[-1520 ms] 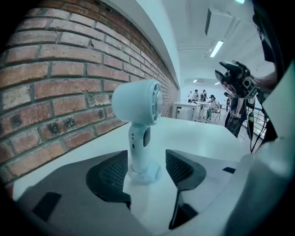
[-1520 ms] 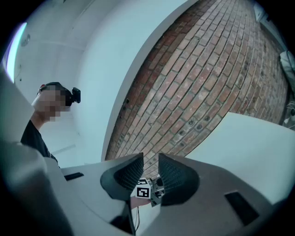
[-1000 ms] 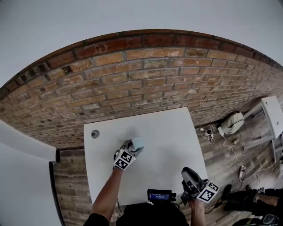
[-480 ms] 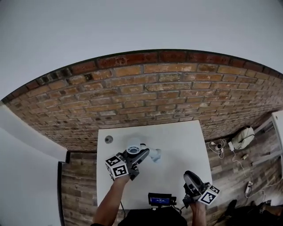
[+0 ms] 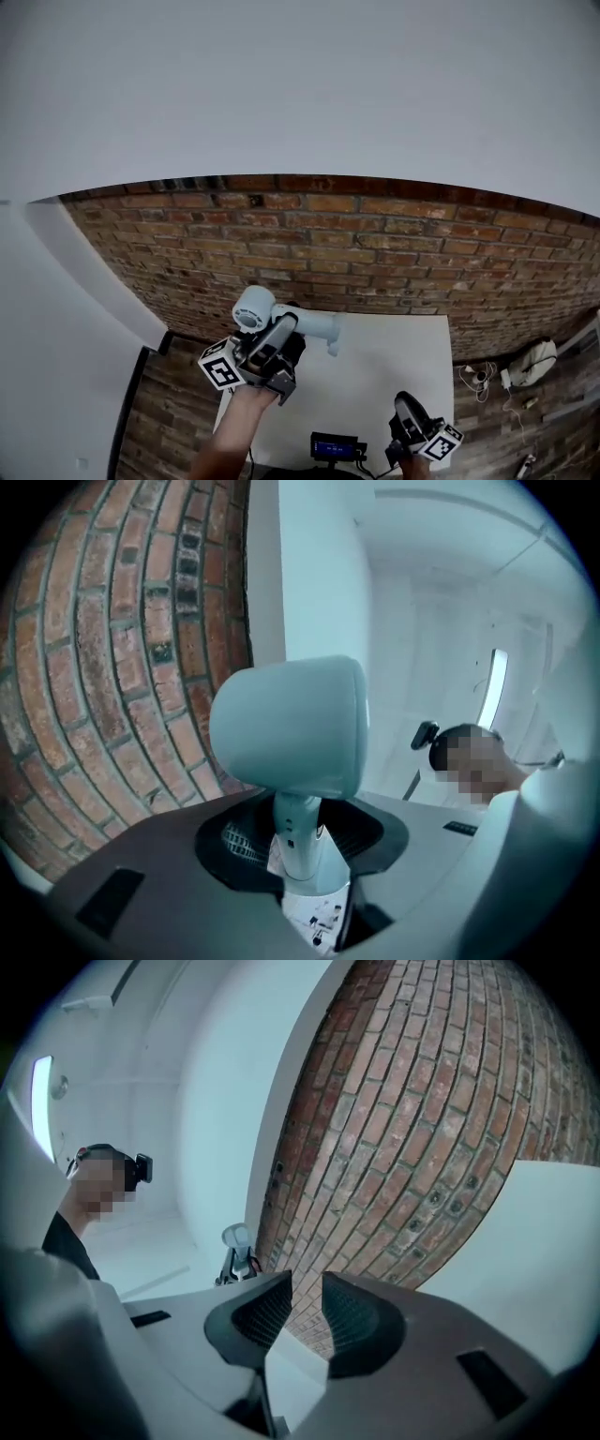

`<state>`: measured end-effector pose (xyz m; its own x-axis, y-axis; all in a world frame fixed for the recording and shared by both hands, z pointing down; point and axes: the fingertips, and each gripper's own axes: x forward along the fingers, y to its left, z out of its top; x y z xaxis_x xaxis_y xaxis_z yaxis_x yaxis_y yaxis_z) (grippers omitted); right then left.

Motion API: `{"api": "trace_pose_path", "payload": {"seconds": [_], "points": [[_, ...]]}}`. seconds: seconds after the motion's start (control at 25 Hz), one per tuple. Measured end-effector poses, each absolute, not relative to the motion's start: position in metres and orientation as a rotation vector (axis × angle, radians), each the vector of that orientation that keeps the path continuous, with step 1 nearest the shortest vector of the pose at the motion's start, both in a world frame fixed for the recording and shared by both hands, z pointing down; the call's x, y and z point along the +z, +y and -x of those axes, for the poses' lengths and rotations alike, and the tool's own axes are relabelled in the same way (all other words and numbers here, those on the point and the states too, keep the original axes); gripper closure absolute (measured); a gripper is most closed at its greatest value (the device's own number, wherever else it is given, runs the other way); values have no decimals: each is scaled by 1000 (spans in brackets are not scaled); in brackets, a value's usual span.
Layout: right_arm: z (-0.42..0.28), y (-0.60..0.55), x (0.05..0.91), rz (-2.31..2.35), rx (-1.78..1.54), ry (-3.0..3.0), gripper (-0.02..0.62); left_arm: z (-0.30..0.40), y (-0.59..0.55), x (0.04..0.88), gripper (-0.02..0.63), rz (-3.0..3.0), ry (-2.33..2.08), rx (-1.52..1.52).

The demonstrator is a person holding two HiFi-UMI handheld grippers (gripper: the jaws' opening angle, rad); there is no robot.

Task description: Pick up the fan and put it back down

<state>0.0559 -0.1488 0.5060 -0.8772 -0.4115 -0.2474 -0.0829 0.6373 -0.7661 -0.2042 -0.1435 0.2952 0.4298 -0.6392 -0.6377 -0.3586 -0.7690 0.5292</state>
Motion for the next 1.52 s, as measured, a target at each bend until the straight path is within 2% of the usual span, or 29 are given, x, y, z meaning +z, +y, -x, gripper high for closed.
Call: {"api": "trace_pose_path", "payload": {"seconds": [0.28,0.4,0.48,0.68,0.8,1.2,1.52], "points": [[-54,-155,498,340,-1118,2429,512,223,-131,241,441,-2097,-679,-1623],[-53,-154,496,326,-1120,2429,512,218,-125,224,441,-2108,-588,-1626],[-52,-153,495,318,-1122,2428,512,207,-123,214,442,-2263,-686,-1467],[-50,-152,492,296,-1126,2426,512,167,-128,202,440,-2735,-1169,-679],[-48,-152,490,282,-1125,2424,512,154,-123,197,442,-2857,-1257,-427],[-46,-151,486,232,-1142,2412,512,129,-112,229,440,-2851,-1290,-213],[-54,-147,498,152,-1237,2365,512,113,-104,251,440,-2753,-1301,-257]]}}
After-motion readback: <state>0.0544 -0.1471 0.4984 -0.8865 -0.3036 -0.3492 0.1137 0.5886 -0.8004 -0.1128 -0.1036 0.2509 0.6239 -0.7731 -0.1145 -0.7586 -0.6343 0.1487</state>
